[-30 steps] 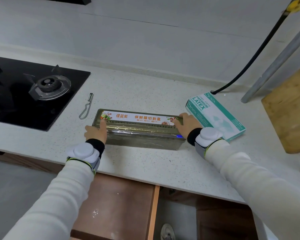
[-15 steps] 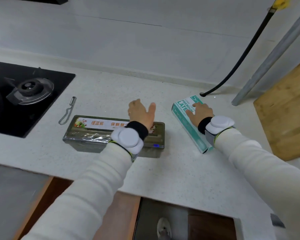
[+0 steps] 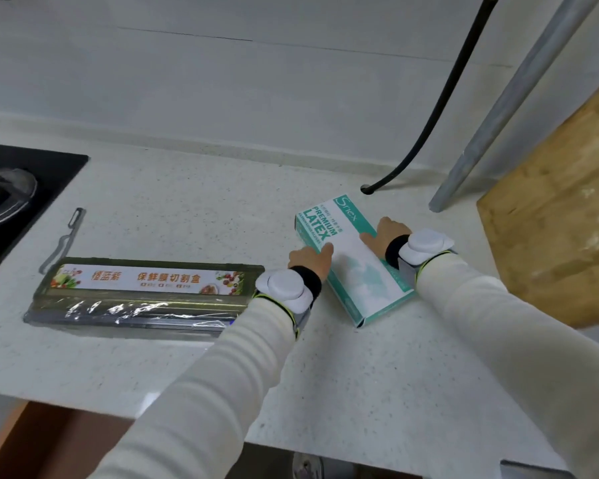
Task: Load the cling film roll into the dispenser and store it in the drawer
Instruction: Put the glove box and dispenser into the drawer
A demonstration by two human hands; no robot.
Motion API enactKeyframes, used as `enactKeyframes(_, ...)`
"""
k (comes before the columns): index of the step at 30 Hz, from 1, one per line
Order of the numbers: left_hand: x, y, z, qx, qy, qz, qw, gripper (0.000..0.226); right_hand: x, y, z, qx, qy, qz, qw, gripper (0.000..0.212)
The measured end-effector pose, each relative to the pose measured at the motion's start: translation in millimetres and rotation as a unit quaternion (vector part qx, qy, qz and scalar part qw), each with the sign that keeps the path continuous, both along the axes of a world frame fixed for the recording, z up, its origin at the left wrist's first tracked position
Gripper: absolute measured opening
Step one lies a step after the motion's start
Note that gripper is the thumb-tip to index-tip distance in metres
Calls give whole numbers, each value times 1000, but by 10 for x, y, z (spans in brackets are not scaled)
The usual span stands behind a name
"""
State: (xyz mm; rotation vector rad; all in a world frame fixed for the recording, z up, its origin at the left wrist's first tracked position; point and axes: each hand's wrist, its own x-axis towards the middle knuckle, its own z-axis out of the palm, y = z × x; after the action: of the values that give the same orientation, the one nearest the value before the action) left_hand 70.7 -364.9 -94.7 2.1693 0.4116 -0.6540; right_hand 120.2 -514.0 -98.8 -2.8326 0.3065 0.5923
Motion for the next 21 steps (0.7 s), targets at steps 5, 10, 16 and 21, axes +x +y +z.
enactKeyframes(5,-25,-272,-265,4,57,-13,998,60,45,-171,-115,-8,54,21,998,49)
enactKeyframes(10,-5,-418,-327,12,63,27,998,68,2,-201,-264,109,61,-58,990,68)
enactKeyframes(16,-7,-434,-305,-91,23,165,982,69,-66,-208,-365,168,55,-116,977,83)
enactKeyframes(21,-108,-362,-209,-116,16,210,971,60,-100,-254,-246,202,59,-113,971,84)
